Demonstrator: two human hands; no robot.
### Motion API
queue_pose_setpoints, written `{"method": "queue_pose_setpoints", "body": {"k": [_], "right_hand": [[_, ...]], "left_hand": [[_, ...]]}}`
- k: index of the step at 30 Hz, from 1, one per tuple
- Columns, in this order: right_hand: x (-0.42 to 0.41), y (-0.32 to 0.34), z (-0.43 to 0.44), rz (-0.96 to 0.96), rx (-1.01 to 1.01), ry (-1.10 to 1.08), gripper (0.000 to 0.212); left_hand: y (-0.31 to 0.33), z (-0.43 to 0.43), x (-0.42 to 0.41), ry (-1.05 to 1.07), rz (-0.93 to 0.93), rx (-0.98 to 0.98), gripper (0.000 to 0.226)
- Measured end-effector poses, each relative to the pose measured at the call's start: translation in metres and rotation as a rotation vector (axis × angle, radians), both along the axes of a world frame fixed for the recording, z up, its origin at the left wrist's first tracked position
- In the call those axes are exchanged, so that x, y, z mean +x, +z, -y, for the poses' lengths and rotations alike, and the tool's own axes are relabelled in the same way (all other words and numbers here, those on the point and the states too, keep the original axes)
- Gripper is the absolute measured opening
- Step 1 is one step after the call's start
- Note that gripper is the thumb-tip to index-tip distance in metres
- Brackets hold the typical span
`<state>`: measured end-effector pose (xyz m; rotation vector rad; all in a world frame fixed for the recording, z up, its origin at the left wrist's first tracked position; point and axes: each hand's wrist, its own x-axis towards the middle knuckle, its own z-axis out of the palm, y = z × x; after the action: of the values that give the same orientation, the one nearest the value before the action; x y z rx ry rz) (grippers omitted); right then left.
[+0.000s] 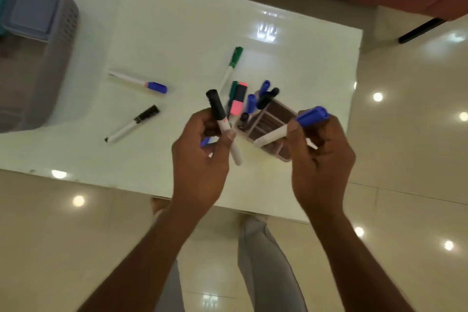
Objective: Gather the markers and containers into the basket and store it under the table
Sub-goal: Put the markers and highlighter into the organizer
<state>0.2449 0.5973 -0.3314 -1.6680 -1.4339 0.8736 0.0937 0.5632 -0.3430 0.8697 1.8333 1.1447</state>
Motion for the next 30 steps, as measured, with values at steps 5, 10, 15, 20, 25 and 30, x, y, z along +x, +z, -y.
{"method": "queue_pose_setpoints", "body": {"k": [5, 10, 15, 20, 25, 30], "right_hand": [[0.068, -0.001, -0.051, 0.088, 0.041, 0.051, 0.019], [0.070, -0.044, -0.075, 0.189, -0.083, 0.289, 0.018], [0.080, -0.074, -0.063, 0.248, -0.098, 0.381, 0.022], [0.085, -0.079, -0.053, 0.316, -0.135, 0.209, 0.039], [0.087, -0.052, -0.041, 0.251, -0.089, 0.061, 0.038], [0.086, -0.015, -0.025, 0.098, 0.061, 0.237, 0.028]], "left_hand": [[0.006, -0.017, 0.078, 0.126, 0.051, 0.060, 0.021], [-0.004, -0.034, 0.098, 0.148, -0.027, 0.094, 0.022], [-0.019, -0.038, 0.101, 0.109, -0.053, 0.070, 0.024], [-0.035, -0.034, 0.108, 0.030, -0.107, 0.016, 0.026], [-0.030, -0.037, 0.118, 0.020, -0.198, 0.089, 0.027], [-0.029, -0.032, 0.126, -0.104, -0.270, 0.213, 0.023]]}}
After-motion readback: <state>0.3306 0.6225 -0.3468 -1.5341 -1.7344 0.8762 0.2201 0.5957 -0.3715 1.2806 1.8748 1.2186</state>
